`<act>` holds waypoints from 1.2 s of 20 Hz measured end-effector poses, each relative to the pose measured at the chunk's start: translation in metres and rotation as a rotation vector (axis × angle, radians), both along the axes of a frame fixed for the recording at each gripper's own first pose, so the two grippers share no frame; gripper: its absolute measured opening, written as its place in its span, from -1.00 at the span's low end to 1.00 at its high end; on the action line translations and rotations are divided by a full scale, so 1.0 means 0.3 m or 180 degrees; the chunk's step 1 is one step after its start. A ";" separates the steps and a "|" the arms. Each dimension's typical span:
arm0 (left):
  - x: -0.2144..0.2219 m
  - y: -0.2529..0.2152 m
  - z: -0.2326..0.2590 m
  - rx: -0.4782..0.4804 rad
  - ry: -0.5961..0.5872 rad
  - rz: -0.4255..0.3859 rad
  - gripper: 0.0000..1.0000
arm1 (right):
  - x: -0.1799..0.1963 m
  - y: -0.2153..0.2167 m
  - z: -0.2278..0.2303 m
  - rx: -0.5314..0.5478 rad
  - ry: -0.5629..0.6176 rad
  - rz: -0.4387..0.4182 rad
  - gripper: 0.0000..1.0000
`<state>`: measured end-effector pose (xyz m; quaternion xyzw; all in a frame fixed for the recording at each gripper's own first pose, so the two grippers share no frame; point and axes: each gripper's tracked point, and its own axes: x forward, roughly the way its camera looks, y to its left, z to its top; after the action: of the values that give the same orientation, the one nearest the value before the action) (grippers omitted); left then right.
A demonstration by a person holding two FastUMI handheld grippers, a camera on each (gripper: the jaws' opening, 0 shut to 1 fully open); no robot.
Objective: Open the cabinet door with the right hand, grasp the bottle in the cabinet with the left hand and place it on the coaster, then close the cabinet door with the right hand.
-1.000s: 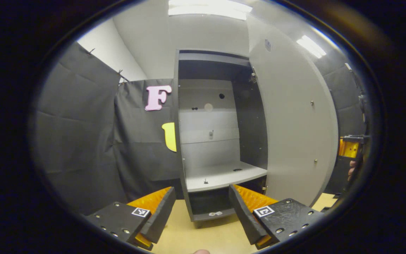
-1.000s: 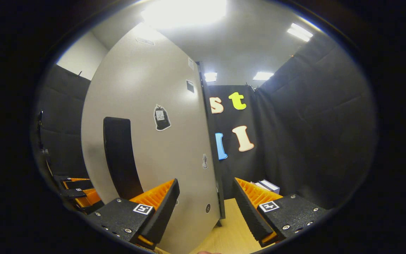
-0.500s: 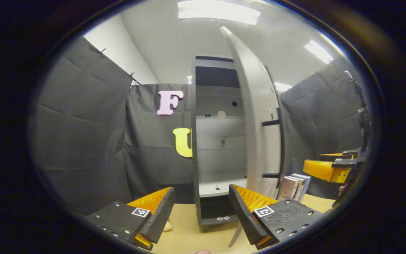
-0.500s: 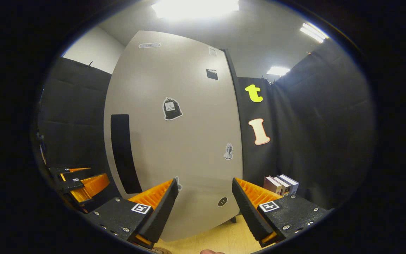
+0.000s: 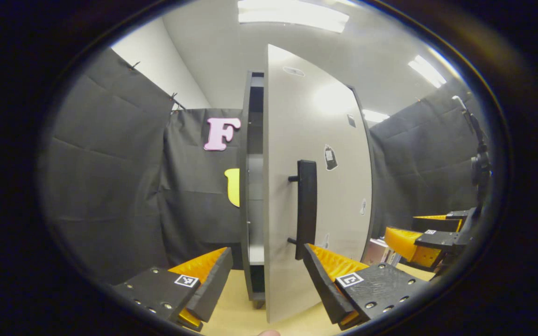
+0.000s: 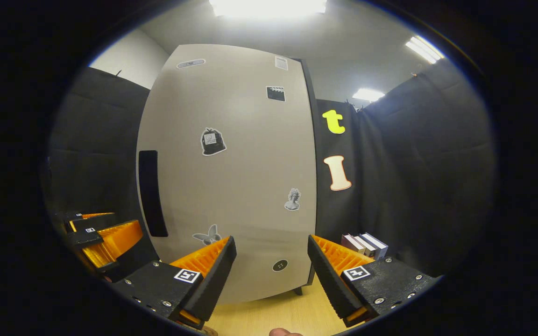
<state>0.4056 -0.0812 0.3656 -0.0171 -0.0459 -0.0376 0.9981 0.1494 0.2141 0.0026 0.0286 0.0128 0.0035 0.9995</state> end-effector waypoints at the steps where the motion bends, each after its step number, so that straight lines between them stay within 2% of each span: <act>1: 0.000 0.001 0.005 0.0052 -0.0007 0.0046 0.77 | 0.003 -0.002 0.006 0.0021 0.0001 -0.0036 0.91; 4: 0.004 -0.014 -0.003 0.0094 0.0008 0.0053 0.77 | 0.014 -0.026 0.011 0.0019 0.0052 -0.0161 0.90; 9: -0.001 -0.020 0.007 0.0149 0.0066 0.0046 0.77 | 0.023 0.000 0.024 -0.0003 0.0131 -0.0097 0.91; 11: 0.005 -0.024 0.005 0.0225 0.0060 0.0065 0.82 | 0.025 -0.011 0.044 -0.0077 0.0158 -0.0159 0.90; 12: 0.007 -0.032 0.002 0.0242 0.0075 0.0056 0.77 | 0.028 -0.020 0.056 -0.0098 0.0169 -0.0197 0.82; 13: 0.003 -0.039 0.006 0.0232 0.0071 0.0016 0.81 | 0.035 -0.010 0.075 -0.0075 0.0149 -0.0169 0.90; 22: -0.015 -0.135 0.065 0.0194 0.0045 -0.0040 0.77 | 0.089 -0.020 0.094 0.0080 0.0127 0.0006 0.90; 23: -0.021 -0.137 0.074 0.0175 0.0042 -0.0028 0.84 | 0.094 -0.018 0.094 0.0077 0.0139 0.0030 0.91; 24: -0.026 -0.135 0.081 0.0170 0.0037 -0.0005 0.77 | 0.095 -0.020 0.090 0.0069 0.0146 0.0039 0.90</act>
<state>0.3977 -0.1216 0.3900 0.0093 -0.0390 -0.0394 0.9984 0.1779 0.2080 0.0297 0.0394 0.0358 0.0091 0.9985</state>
